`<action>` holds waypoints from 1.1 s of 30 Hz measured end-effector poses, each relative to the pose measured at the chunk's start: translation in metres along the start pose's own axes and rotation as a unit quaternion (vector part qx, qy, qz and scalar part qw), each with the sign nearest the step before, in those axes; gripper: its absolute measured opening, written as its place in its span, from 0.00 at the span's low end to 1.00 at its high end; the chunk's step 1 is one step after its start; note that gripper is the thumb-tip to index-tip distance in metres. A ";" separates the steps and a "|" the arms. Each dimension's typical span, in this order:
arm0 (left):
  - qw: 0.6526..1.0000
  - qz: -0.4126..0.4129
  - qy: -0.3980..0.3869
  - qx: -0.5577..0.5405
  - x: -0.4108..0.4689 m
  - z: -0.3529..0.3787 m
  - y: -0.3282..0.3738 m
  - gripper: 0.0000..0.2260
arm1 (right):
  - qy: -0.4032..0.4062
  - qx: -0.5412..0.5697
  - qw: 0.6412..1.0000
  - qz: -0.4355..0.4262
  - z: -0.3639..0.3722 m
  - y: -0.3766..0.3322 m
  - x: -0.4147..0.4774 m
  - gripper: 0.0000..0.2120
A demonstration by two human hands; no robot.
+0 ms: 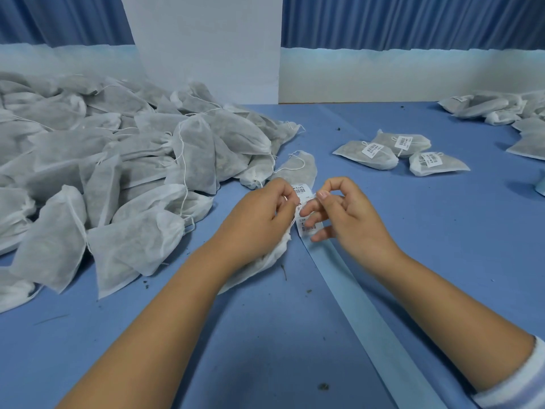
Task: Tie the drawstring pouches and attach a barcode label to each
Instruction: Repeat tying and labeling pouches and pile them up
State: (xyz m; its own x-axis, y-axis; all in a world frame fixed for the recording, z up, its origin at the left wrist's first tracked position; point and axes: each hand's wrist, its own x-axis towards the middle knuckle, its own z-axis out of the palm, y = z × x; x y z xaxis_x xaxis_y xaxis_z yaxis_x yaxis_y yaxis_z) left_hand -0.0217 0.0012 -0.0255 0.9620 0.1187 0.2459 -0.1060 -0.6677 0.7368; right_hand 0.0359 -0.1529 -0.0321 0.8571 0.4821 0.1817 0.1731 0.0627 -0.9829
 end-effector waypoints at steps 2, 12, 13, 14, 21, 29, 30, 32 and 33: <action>1.000 0.012 -0.005 0.029 0.000 0.001 0.001 0.04 | -0.011 0.022 1.000 0.018 0.000 -0.001 -0.001 0.05; 0.997 0.030 0.017 0.064 0.001 -0.002 0.004 0.04 | -0.044 0.120 0.988 0.085 0.000 -0.005 0.003 0.09; 0.997 0.031 0.023 0.072 0.001 -0.003 0.004 0.04 | -0.049 0.114 0.989 0.078 0.001 -0.005 0.003 0.09; 0.996 0.034 0.027 0.081 0.002 -0.004 0.003 0.04 | -0.052 0.110 0.990 0.074 0.001 -0.005 0.003 0.10; 1.000 -0.007 -0.018 -0.018 0.004 -0.006 -0.002 0.09 | -0.033 0.155 0.984 0.076 -0.001 -0.005 0.004 0.10; 0.966 -0.172 -0.178 -0.072 0.009 -0.028 -0.011 0.22 | 0.026 0.198 0.977 0.076 -0.008 -0.010 0.009 0.09; 0.965 -0.179 -0.185 -0.057 0.007 -0.032 -0.011 0.21 | 0.028 0.199 0.977 0.073 -0.008 -0.009 0.009 0.09; 0.969 -0.171 -0.180 -0.007 0.006 -0.037 -0.011 0.17 | 0.036 0.183 0.980 0.068 -0.007 -0.009 0.009 0.08; 0.972 -0.165 -0.166 0.007 0.006 -0.038 -0.014 0.17 | 0.041 0.165 0.983 0.063 -0.007 -0.009 0.009 0.08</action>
State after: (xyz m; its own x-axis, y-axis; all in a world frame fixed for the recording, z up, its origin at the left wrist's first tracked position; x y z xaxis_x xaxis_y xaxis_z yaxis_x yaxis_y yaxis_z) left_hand -0.0237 0.0392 -0.0101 0.9717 0.0863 -0.2200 0.2228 -0.6445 0.7315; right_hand 0.0454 -0.1558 -0.0217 0.9000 0.4335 0.0463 -0.0923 0.2933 -0.9516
